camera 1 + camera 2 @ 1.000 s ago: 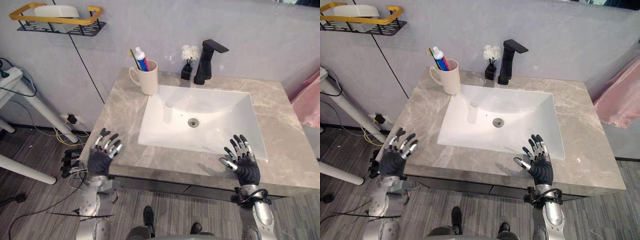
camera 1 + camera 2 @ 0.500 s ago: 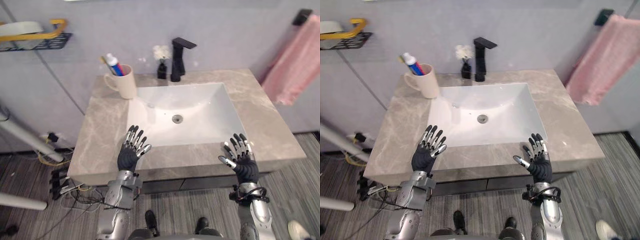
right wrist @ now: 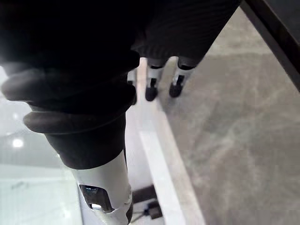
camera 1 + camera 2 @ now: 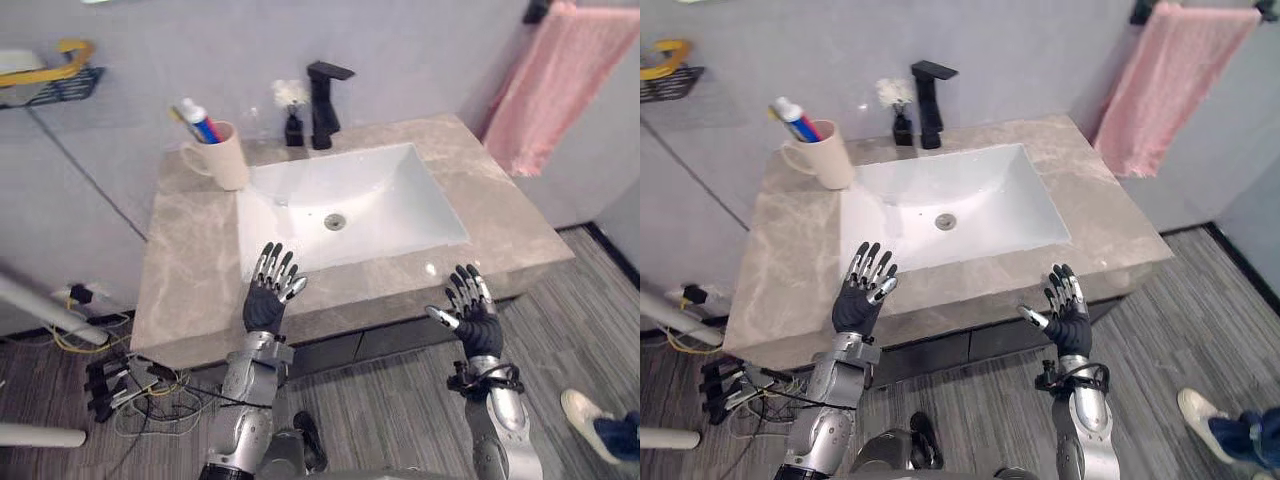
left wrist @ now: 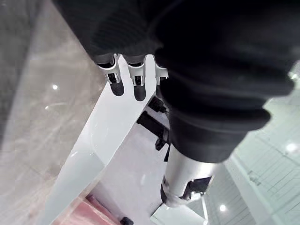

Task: Organize washtable

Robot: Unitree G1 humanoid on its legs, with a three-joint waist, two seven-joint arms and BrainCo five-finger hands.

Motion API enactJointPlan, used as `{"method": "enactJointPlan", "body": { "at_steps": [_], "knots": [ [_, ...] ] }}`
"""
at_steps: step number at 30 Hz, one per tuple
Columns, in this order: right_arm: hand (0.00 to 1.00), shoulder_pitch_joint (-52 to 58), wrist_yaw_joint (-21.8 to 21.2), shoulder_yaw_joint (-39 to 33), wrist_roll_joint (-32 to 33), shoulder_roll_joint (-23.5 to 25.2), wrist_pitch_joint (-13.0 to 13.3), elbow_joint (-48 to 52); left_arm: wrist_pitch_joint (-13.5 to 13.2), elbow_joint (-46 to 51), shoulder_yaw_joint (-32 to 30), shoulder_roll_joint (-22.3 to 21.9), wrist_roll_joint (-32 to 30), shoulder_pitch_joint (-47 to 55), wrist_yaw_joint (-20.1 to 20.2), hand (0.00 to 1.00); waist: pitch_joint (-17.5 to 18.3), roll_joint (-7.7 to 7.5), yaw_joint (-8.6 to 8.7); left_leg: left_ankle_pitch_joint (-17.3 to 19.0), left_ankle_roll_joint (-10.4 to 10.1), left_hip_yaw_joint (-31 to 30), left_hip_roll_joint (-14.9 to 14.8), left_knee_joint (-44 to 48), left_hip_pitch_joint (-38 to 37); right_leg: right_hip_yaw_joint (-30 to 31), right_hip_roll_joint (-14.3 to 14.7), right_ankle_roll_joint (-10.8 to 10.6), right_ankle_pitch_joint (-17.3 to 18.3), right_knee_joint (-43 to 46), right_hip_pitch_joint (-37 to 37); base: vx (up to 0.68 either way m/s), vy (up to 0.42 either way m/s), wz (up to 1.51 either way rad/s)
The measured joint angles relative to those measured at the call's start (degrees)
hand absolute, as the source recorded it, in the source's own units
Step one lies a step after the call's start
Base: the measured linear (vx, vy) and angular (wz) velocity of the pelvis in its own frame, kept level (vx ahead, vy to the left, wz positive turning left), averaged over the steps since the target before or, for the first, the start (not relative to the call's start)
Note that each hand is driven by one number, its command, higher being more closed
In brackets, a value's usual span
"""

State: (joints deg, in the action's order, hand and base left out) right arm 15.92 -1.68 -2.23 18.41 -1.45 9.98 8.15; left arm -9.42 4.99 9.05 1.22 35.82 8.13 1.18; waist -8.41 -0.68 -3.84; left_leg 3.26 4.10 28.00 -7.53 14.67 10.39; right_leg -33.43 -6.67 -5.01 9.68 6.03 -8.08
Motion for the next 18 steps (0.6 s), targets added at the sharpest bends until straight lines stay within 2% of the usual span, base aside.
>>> {"method": "enactJointPlan", "body": {
  "at_steps": [3,10,12,14,16,17,18],
  "knots": [
    [0.00,0.00,1.76,0.15,0.15,0.44,-0.41,-0.12,-0.06,0.00,-0.35,0.01,0.12,0.88,-0.02,0.00,0.25,-0.70,-0.15,-0.09,0.16,-1.21,0.72,-0.04,-0.29,-0.99,-0.28,-0.01,0.12,0.03,-0.93,-0.03,0.008,0.25],
    [0.00,-0.09,2.53,0.26,2.18,0.57,-1.43,-0.13,0.16,-0.45,-1.08,0.02,-0.47,0.79,-0.15,0.00,0.39,-0.92,-0.12,0.90,0.86,-1.29,-0.06,3.46,-0.73,-0.19,-0.25,-0.24,-0.53,0.21,-2.17,0.00,0.011,-0.03],
    [0.00,-1.22,2.44,0.80,3.71,0.60,-1.57,-0.77,0.34,-0.54,-2.74,-0.03,-0.48,0.93,-0.67,0.00,0.00,-0.86,-0.34,1.47,0.17,-7.49,-0.68,9.93,1.14,2.20,-0.35,-0.06,-0.40,2.09,-2.21,-0.03,0.018,-0.51],
    [0.00,-2.91,2.18,0.94,6.60,0.54,-1.46,-0.80,0.30,-0.43,-4.02,-0.04,-0.50,2.28,-2.21,0.00,-0.31,-0.30,-0.27,2.30,-5.43,-23.58,0.75,16.30,3.36,5.51,-1.14,0.25,-0.22,4.12,-1.32,-0.09,0.162,-0.79],
    [0.00,-3.28,1.90,0.82,8.86,0.22,-1.44,-1.13,0.44,-0.35,-4.40,-0.14,-0.52,2.72,-2.69,0.00,-0.54,1.02,-0.26,5.62,-8.00,-32.28,1.63,22.81,3.78,8.48,-1.56,0.27,-0.20,5.88,-0.21,-0.10,0.269,-0.90],
    [0.00,-2.35,1.91,0.64,10.47,0.19,-1.46,-1.24,0.33,-0.14,-4.57,-0.09,-0.52,3.56,-2.65,0.00,-0.38,1.33,0.00,7.36,-8.51,-36.66,1.60,24.26,2.10,10.75,-1.69,0.03,-0.26,6.34,0.25,-0.08,0.277,-0.91],
    [0.00,-1.69,1.91,0.33,10.97,0.30,-1.45,-1.21,0.23,-0.10,-4.53,-0.09,-0.52,3.69,-2.62,0.00,-0.34,1.38,0.18,8.36,-9.14,-37.99,1.59,23.22,0.75,11.85,-1.71,-0.22,-0.31,6.31,0.44,-0.06,0.233,-0.81]
  ]
}}
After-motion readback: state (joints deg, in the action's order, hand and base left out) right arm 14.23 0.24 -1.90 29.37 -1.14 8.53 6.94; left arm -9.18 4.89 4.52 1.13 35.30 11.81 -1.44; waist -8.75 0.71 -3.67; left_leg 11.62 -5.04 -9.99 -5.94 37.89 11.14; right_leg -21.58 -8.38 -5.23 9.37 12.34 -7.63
